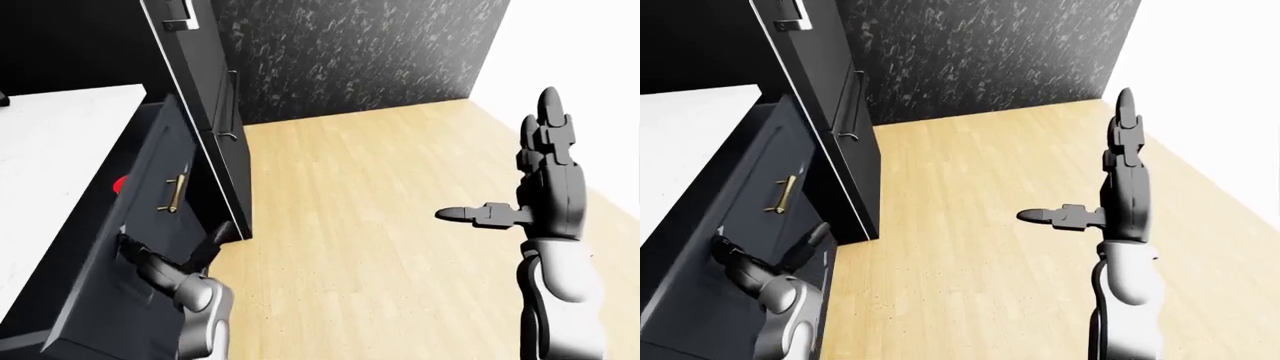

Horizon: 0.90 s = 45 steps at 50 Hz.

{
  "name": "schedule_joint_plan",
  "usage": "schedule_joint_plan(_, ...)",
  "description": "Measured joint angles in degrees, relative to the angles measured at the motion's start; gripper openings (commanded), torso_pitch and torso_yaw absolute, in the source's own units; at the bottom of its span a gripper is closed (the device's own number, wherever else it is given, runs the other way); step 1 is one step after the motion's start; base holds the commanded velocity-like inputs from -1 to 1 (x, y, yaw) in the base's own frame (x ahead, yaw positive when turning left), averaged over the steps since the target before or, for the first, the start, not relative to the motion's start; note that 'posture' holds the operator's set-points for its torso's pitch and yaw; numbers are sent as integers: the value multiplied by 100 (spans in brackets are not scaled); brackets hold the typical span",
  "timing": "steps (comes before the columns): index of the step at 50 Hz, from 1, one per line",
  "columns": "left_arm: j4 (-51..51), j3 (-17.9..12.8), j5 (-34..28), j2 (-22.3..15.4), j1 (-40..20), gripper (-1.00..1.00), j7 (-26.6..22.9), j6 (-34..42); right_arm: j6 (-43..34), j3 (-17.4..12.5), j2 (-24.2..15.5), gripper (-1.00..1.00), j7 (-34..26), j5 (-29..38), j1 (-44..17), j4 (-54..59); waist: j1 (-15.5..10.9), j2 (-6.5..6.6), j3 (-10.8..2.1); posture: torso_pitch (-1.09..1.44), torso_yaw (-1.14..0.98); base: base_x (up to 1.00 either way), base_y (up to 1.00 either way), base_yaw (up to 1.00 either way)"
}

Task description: Close the right drawer.

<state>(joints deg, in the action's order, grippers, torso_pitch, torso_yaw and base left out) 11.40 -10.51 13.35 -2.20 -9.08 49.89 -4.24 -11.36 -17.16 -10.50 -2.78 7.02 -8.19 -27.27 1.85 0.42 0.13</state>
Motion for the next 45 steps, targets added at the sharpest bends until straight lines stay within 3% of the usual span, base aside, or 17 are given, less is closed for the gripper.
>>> schedule_joint_plan(45,505,-767,917,-786,-344,100,554,136,39,61,16,100,-25,36,-12,38,24,30,72,0,0,0,0,0)
